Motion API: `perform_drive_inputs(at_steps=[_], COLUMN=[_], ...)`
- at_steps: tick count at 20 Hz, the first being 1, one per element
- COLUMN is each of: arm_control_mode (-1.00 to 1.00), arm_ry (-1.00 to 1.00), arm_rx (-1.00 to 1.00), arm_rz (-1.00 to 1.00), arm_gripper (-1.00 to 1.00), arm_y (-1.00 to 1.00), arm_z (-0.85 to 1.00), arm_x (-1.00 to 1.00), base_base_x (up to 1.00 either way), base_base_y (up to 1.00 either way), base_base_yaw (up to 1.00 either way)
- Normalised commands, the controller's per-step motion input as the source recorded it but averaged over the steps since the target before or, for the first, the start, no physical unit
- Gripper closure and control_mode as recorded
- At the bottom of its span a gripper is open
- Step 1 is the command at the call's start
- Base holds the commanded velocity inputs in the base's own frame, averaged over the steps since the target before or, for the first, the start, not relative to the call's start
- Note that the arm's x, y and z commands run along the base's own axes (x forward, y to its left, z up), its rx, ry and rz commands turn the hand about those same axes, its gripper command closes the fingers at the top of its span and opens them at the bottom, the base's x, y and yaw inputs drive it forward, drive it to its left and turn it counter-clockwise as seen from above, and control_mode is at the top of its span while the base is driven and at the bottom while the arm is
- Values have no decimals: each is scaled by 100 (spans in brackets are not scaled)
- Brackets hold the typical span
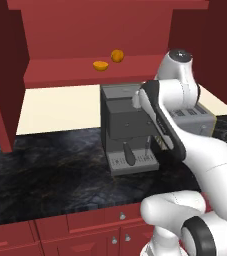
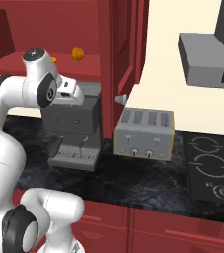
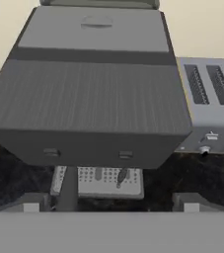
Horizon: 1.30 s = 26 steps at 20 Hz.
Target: Pick the oranges from the cabinet and place them in one bowl. Pick the banana from the sink and place it in the other bowl.
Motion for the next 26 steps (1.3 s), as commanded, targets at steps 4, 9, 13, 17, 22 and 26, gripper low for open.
perform_drive_inputs(at_steps=[4, 9, 13, 17, 22, 26], arm_control_mode=[-100, -100, -100, -100, -100, -100], arm_ry=[-42, -21, -14, -9, -6, -1], arm_rx=[-16, -2, 6, 7, 12, 7], arm_rz=[-12, -4, -4, 0, 6, 14], arm_gripper=[-100, -100, -100, -100, -100, -100], arm_y=[34, 14, 1, 0, -5, -8], arm_z=[50, 67, 57, 56, 34, 8], arm_x=[-2, 4, 1, 3, 25, 44], base_base_x=[0, 0, 0, 0, 0, 0], base_base_y=[0, 0, 0, 0, 0, 0], base_base_yaw=[0, 0, 0, 0, 0, 0])
